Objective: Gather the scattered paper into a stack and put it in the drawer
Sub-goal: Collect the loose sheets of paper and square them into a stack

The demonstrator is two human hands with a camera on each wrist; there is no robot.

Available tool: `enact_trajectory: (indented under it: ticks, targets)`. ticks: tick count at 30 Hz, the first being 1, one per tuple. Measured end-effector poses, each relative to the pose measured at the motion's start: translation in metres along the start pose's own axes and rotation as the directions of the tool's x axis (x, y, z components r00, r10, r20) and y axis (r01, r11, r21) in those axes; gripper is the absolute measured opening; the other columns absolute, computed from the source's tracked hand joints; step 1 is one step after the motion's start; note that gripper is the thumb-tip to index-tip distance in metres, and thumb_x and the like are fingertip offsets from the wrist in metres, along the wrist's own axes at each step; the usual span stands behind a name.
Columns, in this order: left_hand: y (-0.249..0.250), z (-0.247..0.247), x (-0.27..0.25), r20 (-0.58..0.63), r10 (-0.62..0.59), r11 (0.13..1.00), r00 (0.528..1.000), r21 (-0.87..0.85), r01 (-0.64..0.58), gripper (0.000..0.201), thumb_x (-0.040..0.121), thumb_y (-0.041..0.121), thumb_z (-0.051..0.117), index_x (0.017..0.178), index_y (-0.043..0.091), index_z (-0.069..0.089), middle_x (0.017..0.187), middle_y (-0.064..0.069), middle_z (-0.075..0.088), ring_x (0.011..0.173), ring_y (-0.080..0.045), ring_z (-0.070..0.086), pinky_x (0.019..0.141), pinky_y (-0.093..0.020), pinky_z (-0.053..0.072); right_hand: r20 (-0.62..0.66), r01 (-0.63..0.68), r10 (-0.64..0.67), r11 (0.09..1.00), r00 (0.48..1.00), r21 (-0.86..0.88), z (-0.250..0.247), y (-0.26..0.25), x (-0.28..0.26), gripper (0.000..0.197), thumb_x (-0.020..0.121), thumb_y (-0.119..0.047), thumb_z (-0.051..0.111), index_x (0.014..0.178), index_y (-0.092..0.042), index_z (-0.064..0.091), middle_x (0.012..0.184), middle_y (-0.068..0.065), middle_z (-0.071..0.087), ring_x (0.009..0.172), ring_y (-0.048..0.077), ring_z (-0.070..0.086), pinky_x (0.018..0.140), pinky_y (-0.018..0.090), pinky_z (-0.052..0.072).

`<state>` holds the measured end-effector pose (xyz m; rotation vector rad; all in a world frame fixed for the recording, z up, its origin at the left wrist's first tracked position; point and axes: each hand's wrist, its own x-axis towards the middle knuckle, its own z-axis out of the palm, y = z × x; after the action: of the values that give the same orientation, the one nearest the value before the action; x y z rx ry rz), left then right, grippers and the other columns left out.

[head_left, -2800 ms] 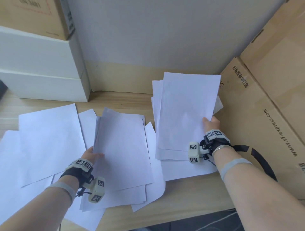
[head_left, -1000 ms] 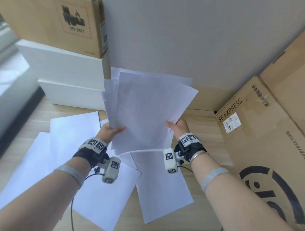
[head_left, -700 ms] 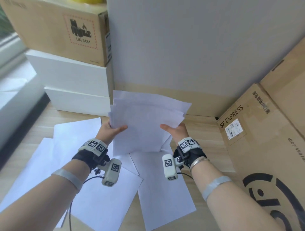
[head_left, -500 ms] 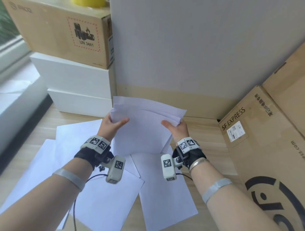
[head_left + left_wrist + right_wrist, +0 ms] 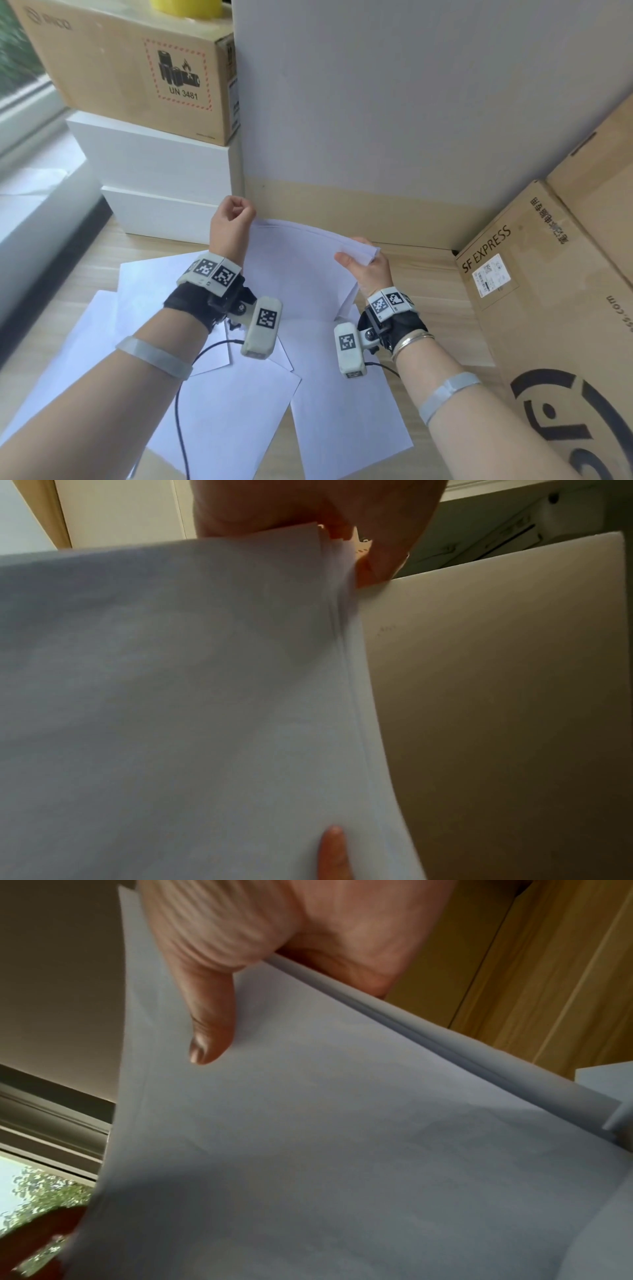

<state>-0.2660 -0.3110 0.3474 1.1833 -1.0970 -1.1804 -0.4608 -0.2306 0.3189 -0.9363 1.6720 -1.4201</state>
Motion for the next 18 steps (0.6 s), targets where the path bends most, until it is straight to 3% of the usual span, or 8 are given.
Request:
enact_trajectory:
  ticks: [2, 3, 5, 7, 10, 13, 16, 18]
  targets:
    - [-0.005, -0.003, -0.001, 0.002, 0.007, 1.0, 1.0, 0.005, -0.007, 0.026, 0.086, 0.005, 0.047, 0.069, 0.025, 0.045, 0.067, 0.003, 0.041, 0.061, -0.007, 0.036, 0.056, -0.008, 0.033, 0.012, -0.005, 0.005, 1.0, 1.0, -0.008, -0.001, 0.0, 0.0, 0.026, 0.073, 0.001, 0.075, 0.092, -0.011, 0.062, 0.094, 0.007, 0.064, 0.088, 0.02, 0.059, 0.085, 0.033, 0.049]
    - [-0.007, -0.005, -0.003, 0.02, 0.012, 1.0, 1.0, -0.002, -0.012, 0.022, 0.088, 0.013, 0.05, 0.072, 0.028, 0.045, 0.07, 0.004, 0.042, 0.064, -0.007, 0.038, 0.063, -0.015, 0.034, 0.012, -0.012, 0.012, 1.0, 1.0, 0.0, -0.001, 0.001, 0.0, 0.025, 0.073, 0.002, 0.074, 0.09, -0.012, 0.063, 0.092, 0.006, 0.065, 0.086, 0.019, 0.059, 0.085, 0.033, 0.049]
    - [-0.011, -0.011, -0.007, 0.086, 0.004, 0.999, 0.996, -0.039, -0.001, 0.006, 0.084, 0.037, 0.052, 0.082, 0.035, 0.047, 0.075, 0.007, 0.041, 0.068, -0.008, 0.038, 0.067, -0.024, 0.03, 0.005, -0.021, 0.021, 1.0, 1.0, -0.012, 0.0, 0.004, -0.001, 0.019, 0.075, 0.001, 0.073, 0.092, -0.004, 0.066, 0.088, 0.006, 0.066, 0.081, 0.018, 0.062, 0.082, 0.031, 0.05]
    - [-0.021, -0.019, -0.011, 0.188, -0.009, 0.993, 0.982, -0.114, 0.031, 0.022, 0.074, 0.046, 0.054, 0.095, 0.043, 0.047, 0.08, 0.006, 0.042, 0.075, -0.013, 0.04, 0.072, -0.027, 0.033, -0.012, -0.039, 0.038, 0.999, 0.999, -0.015, 0.002, 0.006, -0.001, 0.017, 0.078, 0.0, 0.071, 0.093, -0.003, 0.066, 0.083, 0.003, 0.066, 0.071, 0.009, 0.063, 0.076, 0.026, 0.05]
    - [-0.039, -0.028, -0.013, 0.302, -0.054, 0.99, 0.952, -0.106, 0.09, 0.052, 0.062, 0.033, 0.071, 0.105, 0.047, 0.045, 0.092, -0.001, 0.057, 0.088, -0.022, 0.057, 0.085, -0.033, 0.048, -0.024, -0.053, 0.054, 0.998, 0.998, 0.027, 0.003, 0.007, 0.0, 0.015, 0.081, 0.002, 0.067, 0.094, -0.004, 0.064, 0.083, 0.002, 0.065, 0.072, 0.009, 0.061, 0.074, 0.022, 0.049]
    - [-0.053, -0.032, -0.011, 0.296, -0.14, 0.99, 0.945, 0.058, 0.128, 0.051, 0.056, 0.017, 0.077, 0.097, 0.034, 0.052, 0.099, 0.001, 0.064, 0.105, -0.031, 0.061, 0.096, -0.044, 0.049, -0.021, -0.027, 0.029, 0.995, 0.999, 0.095, 0.002, 0.003, 0.0, 0.016, 0.083, 0.0, 0.065, 0.083, -0.015, 0.061, 0.083, 0.001, 0.063, 0.081, 0.019, 0.058, 0.083, 0.032, 0.048]
    - [-0.058, -0.032, -0.01, 0.298, -0.205, 0.979, 0.932, 0.062, 0.196, 0.043, 0.06, 0.01, 0.077, 0.094, 0.027, 0.059, 0.1, -0.001, 0.066, 0.11, -0.034, 0.061, 0.1, -0.047, 0.047, -0.07, 0.05, -0.038, 0.982, 0.997, 0.18, 0.003, -0.005, 0.003, 0.01, 0.087, -0.022, 0.062, 0.077, -0.023, 0.059, 0.081, -0.001, 0.056, 0.081, 0.017, 0.05, 0.078, 0.03, 0.04]
    - [-0.06, -0.031, -0.008, 0.293, -0.212, 0.977, 0.932, 0.043, 0.209, 0.042, 0.059, 0.01, 0.076, 0.095, 0.027, 0.06, 0.102, -0.003, 0.067, 0.107, -0.031, 0.061, 0.099, -0.045, 0.047, -0.094, 0.078, -0.06, 0.976, 0.994, 0.203, 0.004, -0.013, 0.006, 0.017, 0.08, -0.042, 0.057, 0.071, -0.028, 0.062, 0.079, -0.003, 0.056, 0.082, 0.018, 0.049, 0.074, 0.032, 0.036]
